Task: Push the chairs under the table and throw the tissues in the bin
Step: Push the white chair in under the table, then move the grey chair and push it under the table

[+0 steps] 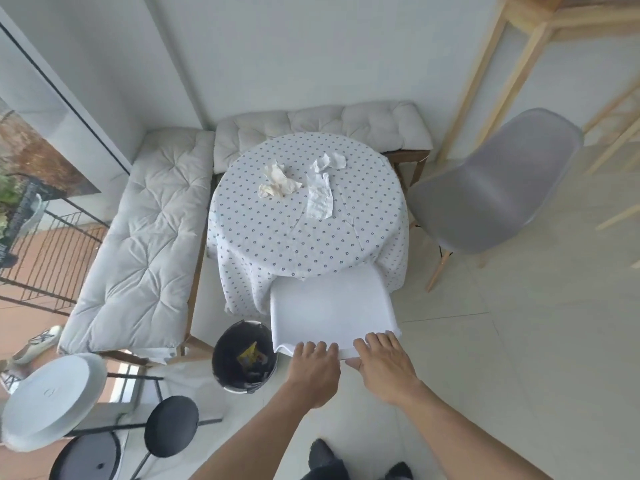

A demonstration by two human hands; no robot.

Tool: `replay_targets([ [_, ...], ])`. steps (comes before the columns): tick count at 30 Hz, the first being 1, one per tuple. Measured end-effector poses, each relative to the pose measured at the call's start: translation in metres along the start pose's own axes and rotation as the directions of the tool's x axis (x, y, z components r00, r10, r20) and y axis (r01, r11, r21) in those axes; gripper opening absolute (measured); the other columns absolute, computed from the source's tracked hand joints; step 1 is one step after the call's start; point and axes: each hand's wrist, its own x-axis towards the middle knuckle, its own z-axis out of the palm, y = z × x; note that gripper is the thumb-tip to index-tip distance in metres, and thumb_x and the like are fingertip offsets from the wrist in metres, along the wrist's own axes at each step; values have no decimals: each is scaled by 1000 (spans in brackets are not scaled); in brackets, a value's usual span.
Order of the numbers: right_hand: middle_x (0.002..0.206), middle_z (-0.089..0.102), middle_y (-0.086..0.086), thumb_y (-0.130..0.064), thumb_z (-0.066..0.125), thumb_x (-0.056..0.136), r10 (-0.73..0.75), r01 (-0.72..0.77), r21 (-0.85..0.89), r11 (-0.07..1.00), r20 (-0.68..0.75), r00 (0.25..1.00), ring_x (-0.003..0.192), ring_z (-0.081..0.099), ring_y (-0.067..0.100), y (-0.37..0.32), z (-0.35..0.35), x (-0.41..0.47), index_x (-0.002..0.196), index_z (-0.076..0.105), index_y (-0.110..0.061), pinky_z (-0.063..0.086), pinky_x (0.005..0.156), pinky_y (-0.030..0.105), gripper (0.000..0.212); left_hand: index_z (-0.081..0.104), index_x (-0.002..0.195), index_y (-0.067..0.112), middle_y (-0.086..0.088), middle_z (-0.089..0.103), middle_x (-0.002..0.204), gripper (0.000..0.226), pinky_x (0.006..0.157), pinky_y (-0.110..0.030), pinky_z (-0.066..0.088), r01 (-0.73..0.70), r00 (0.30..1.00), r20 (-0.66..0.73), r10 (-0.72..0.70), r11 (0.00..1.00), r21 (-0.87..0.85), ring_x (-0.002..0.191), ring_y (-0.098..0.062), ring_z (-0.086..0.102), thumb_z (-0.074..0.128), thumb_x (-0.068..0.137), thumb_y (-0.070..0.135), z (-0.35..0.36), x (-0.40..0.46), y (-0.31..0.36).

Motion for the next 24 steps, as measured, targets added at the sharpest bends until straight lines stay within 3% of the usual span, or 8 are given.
replay_targets([
  [3,130,56,7,-60,25,104,56,-55,-23,998,65,996,127,46,32,1,-2,8,134,50,-18,21,119,54,57,27,154,13,-13,49,147,53,115,-48,29,-21,1000,-3,21,998,-54,138,-36,40,33,106,36,-7,9,-7],
  [9,165,26,12,-80,12,92,125,-137,48,989,190,974,154,11,34,32,-12,10,152,33,-19,13,122,57,89,12,160,16,-9,24,166,63,123,-53,14,-31,999,-42,27,994,-102,156,-32,8,20,108,51,-23,31,-3],
  [16,168,15,13,-69,16,100,285,-304,96,948,167,944,156,3,33,109,-43,2,155,27,-19,10,123,59,76,6,161,18,-7,5,172,66,125,-55,6,-94,994,-67,90,993,-66,157,-28,-6,17,107,55,-64,86,39],
  [24,170,9,13,-70,17,100,367,-379,123,917,107,924,156,-1,33,255,-80,-4,158,23,-20,6,123,60,77,-1,162,19,-6,-8,172,68,126,-55,-1,-142,988,-72,140,989,-30,156,-27,-15,14,107,55,-128,174,146],
])
